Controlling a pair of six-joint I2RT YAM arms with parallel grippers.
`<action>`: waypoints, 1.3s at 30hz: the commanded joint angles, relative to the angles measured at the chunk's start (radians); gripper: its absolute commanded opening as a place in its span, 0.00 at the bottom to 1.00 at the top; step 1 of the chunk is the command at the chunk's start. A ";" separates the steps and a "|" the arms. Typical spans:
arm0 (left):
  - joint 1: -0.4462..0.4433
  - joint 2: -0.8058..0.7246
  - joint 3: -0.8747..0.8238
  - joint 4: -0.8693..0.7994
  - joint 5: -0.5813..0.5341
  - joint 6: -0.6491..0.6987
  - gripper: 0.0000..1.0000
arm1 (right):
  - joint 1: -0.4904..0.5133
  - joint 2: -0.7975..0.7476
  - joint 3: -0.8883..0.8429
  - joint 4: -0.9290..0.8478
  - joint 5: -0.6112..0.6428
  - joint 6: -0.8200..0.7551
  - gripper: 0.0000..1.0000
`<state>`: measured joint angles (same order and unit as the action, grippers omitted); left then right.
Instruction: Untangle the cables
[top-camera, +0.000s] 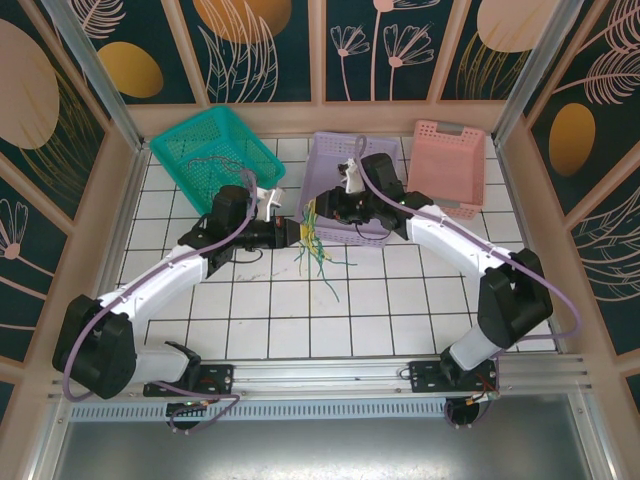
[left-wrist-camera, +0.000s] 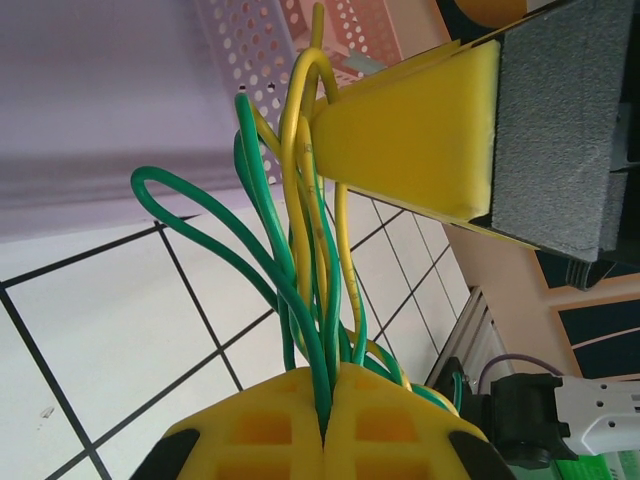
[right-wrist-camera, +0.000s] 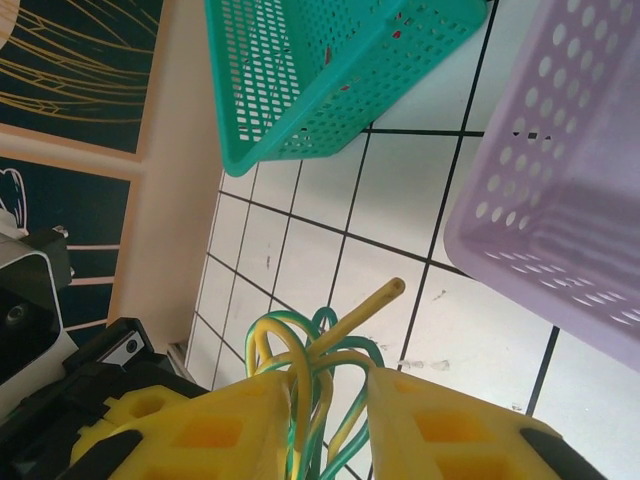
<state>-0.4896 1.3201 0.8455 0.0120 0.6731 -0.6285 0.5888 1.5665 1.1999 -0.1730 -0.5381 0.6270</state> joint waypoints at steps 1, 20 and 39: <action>-0.003 0.013 0.040 -0.004 0.036 0.035 0.00 | 0.000 0.011 0.036 -0.002 0.009 -0.023 0.26; -0.003 0.033 0.107 -0.272 -0.278 0.122 0.00 | -0.080 -0.127 -0.042 -0.059 0.123 -0.070 0.00; -0.003 0.067 0.171 -0.533 -0.511 0.313 0.00 | -0.198 -0.307 -0.107 -0.085 0.211 0.016 0.00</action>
<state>-0.5121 1.3670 1.0229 -0.3584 0.3168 -0.3656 0.4553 1.3350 1.0931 -0.2489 -0.4389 0.6132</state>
